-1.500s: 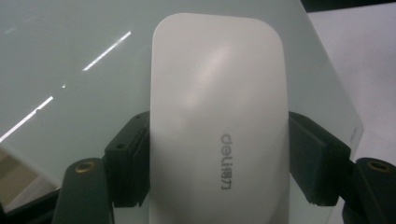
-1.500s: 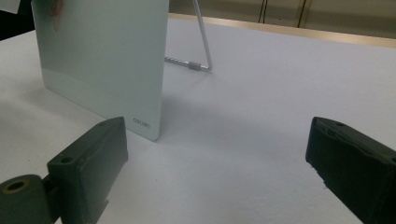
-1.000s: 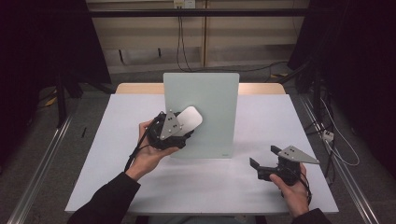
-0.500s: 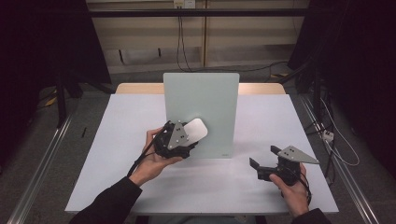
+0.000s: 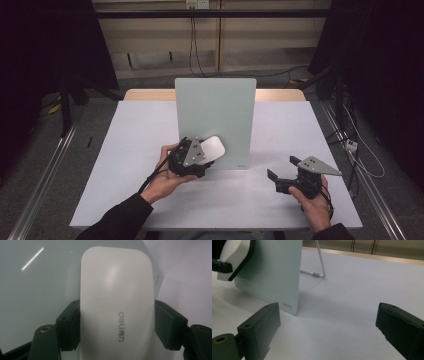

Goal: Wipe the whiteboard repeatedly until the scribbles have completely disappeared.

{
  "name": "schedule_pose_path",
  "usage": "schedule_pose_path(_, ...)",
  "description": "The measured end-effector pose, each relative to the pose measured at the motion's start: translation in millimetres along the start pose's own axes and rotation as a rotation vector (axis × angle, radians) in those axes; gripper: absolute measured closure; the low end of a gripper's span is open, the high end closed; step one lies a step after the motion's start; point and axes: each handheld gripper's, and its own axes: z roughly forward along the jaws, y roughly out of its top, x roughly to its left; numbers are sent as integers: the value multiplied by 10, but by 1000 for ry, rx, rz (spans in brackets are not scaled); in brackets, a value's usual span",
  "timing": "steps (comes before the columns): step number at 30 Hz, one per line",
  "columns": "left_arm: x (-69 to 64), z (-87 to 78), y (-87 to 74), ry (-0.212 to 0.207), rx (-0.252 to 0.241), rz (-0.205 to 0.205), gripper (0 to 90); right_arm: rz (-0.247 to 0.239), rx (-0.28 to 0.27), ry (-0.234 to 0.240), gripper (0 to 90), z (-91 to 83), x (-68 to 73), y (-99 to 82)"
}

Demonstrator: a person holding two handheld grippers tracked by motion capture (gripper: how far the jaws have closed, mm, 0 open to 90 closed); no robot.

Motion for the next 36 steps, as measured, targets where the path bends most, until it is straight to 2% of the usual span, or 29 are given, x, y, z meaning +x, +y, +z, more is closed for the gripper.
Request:
schedule_pose_path(6, 227, -162, 109, 51, -43, -33, 302, 0, -1, -1, 53, 3, 1, 1)
schedule_pose_path(8, 294, -217, 132, 75, -70, -57, 302, 1, 0, 0, 53, 0, 3, 1)
schedule_pose_path(11, 399, -286, 140, 80, -102, -98, 302, 1, 0, -1, 53, 0, -5, 0)
schedule_pose_path(15, 430, -310, 139, 93, -115, -105, 302, 1, 0, 1, 53, -1, -1, 0)
schedule_pose_path(17, 401, -292, 134, 100, -102, -86, 302, 0, 0, 0, 53, 2, 0, 1)
schedule_pose_path(20, 337, -246, 104, 90, -89, -67, 301, -1, 0, 0, 53, 2, 1, 1)
schedule_pose_path(28, 97, -92, -49, 3, -13, -12, 302, 1, -1, 1, 53, -3, 3, 1)
schedule_pose_path(34, -62, 2, -155, -31, 29, 16, 302, 1, 1, 0, 52, 0, 1, 0)
schedule_pose_path(36, -108, 35, -166, -38, 44, 36, 302, -1, 0, 1, 53, 1, 3, 1)
